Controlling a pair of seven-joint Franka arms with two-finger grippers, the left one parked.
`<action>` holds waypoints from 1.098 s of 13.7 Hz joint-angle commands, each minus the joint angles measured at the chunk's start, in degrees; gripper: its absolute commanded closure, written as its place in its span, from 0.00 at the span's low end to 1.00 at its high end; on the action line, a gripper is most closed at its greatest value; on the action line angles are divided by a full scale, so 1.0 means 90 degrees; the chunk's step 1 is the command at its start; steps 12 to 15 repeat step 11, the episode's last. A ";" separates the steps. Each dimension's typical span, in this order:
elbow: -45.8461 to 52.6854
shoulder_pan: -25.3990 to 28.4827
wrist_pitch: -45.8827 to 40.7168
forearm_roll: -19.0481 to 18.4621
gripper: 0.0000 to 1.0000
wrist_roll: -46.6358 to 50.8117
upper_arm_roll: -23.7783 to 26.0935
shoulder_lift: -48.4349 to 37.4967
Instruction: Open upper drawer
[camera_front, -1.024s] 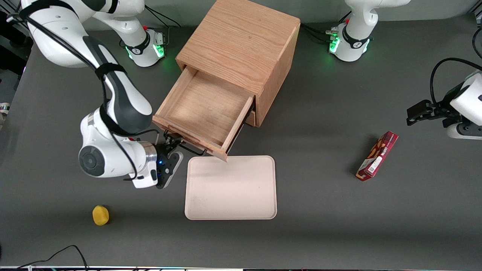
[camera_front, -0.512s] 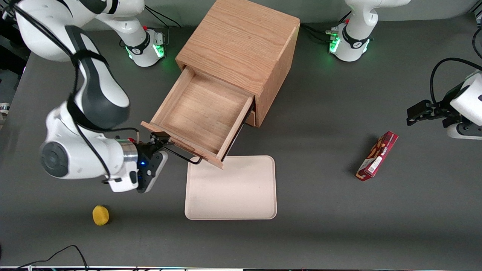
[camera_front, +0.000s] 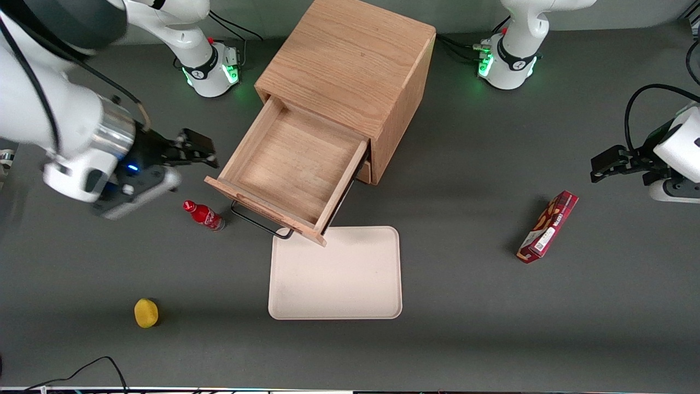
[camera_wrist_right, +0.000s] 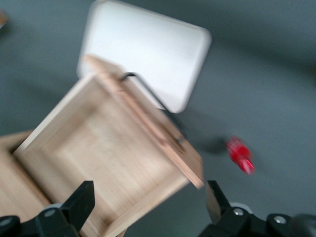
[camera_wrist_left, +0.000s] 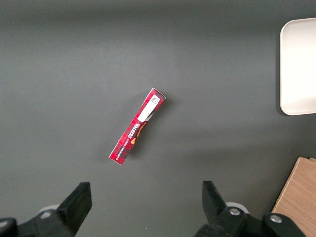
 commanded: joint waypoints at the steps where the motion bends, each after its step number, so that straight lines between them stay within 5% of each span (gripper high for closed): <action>1: -0.0781 -0.0105 -0.0157 -0.0319 0.00 0.0829 -0.0476 -0.0741; 3: -0.1910 -0.0105 -0.0189 -0.0319 0.00 0.0829 -0.0896 -0.1520; 6: -0.4030 -0.0096 0.1029 -0.0232 0.00 0.0606 -0.1561 -0.2859; 15: -0.3666 -0.0086 0.1141 -0.0163 0.00 0.0331 -0.1641 -0.2658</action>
